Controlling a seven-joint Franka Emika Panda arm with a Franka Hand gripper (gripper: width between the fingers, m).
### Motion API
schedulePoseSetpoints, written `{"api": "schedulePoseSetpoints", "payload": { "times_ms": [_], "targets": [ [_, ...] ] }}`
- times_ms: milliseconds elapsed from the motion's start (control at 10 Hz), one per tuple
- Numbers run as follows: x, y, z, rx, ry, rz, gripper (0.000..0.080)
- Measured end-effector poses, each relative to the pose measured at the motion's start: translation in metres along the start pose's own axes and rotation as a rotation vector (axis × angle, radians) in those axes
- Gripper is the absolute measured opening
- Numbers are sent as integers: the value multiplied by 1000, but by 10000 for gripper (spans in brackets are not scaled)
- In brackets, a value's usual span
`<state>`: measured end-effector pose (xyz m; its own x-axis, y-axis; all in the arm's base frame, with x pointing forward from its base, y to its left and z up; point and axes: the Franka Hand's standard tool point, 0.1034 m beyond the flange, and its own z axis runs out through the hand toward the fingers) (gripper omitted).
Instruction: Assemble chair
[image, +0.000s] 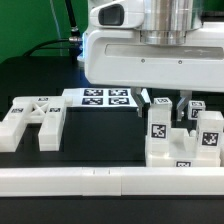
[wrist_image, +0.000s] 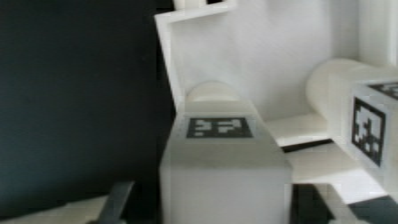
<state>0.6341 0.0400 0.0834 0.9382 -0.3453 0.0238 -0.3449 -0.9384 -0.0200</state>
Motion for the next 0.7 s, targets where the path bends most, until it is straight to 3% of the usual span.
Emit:
{"api": "schedulePoseSetpoints", "payload": {
  "times_ms": [400, 600, 700],
  "targets": [
    [-2, -6, 1, 9, -5, 474, 291],
    [-2, -6, 1, 8, -5, 496, 291],
    [-2, -6, 1, 8, -5, 461, 384]
  ]
}}
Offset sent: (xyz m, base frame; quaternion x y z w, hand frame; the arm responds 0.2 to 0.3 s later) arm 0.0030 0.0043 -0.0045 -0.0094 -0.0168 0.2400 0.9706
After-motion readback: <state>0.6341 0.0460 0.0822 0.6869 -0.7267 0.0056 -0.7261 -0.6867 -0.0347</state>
